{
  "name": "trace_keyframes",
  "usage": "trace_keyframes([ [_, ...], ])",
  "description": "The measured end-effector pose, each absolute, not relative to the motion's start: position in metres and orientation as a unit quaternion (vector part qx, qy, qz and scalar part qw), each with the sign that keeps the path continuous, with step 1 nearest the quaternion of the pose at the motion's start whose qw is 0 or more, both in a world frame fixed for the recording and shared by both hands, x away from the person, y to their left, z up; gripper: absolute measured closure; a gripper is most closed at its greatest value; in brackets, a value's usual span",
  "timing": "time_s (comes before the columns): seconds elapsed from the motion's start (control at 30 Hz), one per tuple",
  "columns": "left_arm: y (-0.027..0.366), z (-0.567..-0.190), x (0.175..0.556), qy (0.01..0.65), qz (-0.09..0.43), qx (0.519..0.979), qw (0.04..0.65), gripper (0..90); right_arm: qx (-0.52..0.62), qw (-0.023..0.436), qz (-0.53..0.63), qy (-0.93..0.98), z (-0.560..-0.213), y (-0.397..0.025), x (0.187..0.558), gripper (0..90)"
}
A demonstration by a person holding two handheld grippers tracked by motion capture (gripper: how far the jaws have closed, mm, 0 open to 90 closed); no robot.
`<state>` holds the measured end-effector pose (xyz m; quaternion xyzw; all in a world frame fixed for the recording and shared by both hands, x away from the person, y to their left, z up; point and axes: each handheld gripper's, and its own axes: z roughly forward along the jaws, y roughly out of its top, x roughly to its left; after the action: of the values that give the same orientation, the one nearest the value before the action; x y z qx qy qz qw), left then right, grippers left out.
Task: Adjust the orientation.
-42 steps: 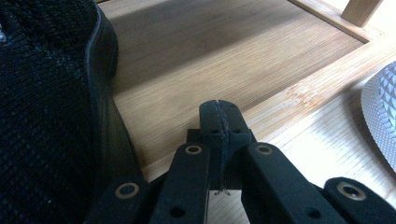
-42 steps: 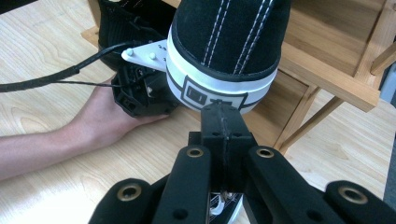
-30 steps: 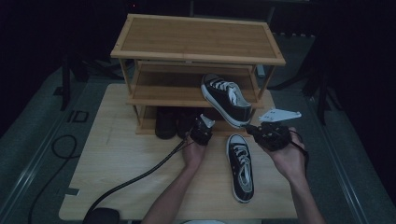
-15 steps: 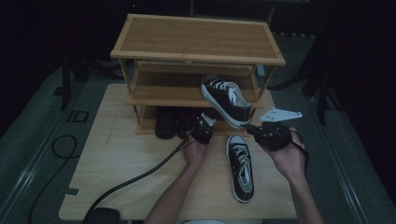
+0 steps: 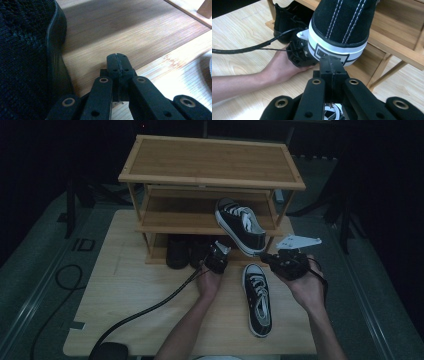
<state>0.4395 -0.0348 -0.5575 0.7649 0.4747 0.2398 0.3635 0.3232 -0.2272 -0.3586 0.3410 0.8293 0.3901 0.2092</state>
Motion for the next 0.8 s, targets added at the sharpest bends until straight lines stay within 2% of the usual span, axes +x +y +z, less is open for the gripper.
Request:
trace_keyframes([
  [0.8,-0.035,-0.558,0.440,0.480,0.239,0.763,0.361,90.0,0.320,0.219,0.388,0.836,-0.355,-0.206,0.332,90.0],
])
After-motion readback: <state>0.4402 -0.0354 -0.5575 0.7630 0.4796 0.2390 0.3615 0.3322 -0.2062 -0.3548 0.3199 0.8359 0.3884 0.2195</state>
